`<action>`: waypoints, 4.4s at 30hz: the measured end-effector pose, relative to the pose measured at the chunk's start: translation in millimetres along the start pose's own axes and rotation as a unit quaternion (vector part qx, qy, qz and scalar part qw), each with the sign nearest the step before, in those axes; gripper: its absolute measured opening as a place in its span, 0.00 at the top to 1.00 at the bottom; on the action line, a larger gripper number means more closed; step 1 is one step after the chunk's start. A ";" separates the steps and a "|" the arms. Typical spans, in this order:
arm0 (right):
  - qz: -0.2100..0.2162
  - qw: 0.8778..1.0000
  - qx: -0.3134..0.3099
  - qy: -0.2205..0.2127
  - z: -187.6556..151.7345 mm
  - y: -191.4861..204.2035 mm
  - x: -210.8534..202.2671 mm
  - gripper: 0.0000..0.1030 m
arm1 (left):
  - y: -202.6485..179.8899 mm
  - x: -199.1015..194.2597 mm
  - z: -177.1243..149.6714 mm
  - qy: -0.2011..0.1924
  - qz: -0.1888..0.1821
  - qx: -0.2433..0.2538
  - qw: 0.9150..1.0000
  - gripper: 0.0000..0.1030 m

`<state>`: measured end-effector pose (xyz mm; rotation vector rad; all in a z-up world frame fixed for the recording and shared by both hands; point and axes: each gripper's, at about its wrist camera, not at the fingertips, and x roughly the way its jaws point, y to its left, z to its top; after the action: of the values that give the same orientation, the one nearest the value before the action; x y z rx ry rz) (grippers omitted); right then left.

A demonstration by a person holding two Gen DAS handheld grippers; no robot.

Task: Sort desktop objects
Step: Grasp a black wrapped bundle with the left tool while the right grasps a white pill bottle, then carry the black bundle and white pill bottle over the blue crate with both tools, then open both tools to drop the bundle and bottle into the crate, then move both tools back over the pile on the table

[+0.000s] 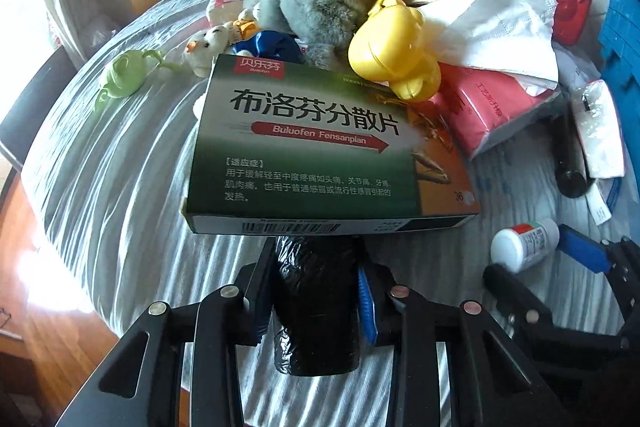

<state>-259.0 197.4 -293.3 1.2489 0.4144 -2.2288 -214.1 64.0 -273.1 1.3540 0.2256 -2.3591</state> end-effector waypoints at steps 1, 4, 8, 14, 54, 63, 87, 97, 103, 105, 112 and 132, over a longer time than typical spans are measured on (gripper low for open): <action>0.005 1.000 0.001 0.001 2.6 0.1 0.5 0.50 | 0.7 -5.3 2.7 -0.008 0.009 0.000 1.000 0.67; 0.012 1.000 -0.002 -0.001 1.2 -7.6 -7.4 0.50 | 3.5 -21.1 13.6 -0.034 0.031 -0.002 0.999 0.68; 0.014 1.000 -0.001 -0.017 21.3 1.0 -12.4 0.50 | 10.0 -41.5 35.9 -0.069 0.051 -0.006 0.996 0.68; 0.009 0.999 0.013 -0.040 50.4 -1.1 -29.1 0.50 | 22.4 -62.3 62.1 -0.104 0.061 -0.013 0.993 0.68; -0.129 0.964 0.075 -0.219 125.8 30.0 -206.6 0.50 | 0.6 -172.0 102.3 -0.206 -0.106 0.086 0.969 0.68; -0.217 0.927 0.117 -0.283 88.3 -65.4 -312.0 0.50 | -113.7 -250.8 105.1 -0.277 -0.171 0.133 0.936 0.68; -0.304 0.896 0.264 -0.188 -77.3 -399.5 -423.2 0.50 | -443.0 -339.2 42.1 -0.198 -0.243 0.272 0.910 0.67; -0.304 0.898 0.265 -0.176 -73.2 -400.6 -403.0 0.50 | -450.2 -325.4 43.7 -0.174 -0.235 0.272 0.917 0.67; -0.306 0.896 0.271 -0.172 -74.7 -402.5 -401.9 0.50 | -448.6 -317.2 45.5 -0.160 -0.234 0.276 0.918 0.61; -0.310 0.894 0.274 -0.172 -76.2 -402.8 -403.0 0.50 | -446.3 -319.4 43.3 -0.173 -0.227 0.275 0.918 0.41; -0.314 0.890 0.283 -0.173 -83.2 -402.9 -405.6 0.17 | -439.3 -327.6 37.5 -0.191 -0.227 0.279 0.913 0.35; -0.317 0.887 0.274 -0.194 -82.2 -379.6 -425.7 0.00 | -402.6 -344.0 37.3 -0.221 -0.236 0.256 0.911 0.22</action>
<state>-250.0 675.9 27.6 0.9415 0.0119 -3.2434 -261.6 507.2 15.2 0.9847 -0.2502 -3.2259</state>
